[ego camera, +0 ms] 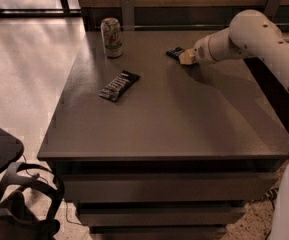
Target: Pick rxbar blueberry
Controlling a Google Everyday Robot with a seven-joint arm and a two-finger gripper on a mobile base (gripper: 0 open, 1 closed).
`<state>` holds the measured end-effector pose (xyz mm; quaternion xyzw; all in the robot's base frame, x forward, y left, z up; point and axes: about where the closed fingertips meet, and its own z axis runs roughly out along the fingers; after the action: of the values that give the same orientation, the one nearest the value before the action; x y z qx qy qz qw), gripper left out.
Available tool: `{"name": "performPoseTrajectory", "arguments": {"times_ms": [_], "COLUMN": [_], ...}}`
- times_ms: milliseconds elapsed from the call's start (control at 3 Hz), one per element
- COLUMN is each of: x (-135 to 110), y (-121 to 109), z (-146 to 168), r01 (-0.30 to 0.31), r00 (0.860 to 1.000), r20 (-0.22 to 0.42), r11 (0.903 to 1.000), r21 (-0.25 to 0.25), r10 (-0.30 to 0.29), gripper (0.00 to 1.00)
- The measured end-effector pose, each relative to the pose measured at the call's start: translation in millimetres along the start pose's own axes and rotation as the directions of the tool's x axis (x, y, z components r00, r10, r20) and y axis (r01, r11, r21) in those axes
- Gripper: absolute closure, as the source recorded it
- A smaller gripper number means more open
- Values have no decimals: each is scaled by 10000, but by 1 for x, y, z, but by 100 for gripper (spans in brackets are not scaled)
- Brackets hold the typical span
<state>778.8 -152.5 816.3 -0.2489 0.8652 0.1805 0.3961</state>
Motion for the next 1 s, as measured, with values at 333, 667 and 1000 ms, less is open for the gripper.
{"name": "performPoseTrajectory", "arguments": {"times_ms": [333, 667, 1000], "x": [0, 0, -1], "y": [0, 0, 0], "z": [0, 0, 0], "r01": [1, 3, 3], "r00": [10000, 10000, 10000], "r20": [0, 0, 0], "r11": [10000, 10000, 10000], "r21": [0, -1, -1], "r10": [-1, -3, -3], "gripper": [100, 100, 100]}}
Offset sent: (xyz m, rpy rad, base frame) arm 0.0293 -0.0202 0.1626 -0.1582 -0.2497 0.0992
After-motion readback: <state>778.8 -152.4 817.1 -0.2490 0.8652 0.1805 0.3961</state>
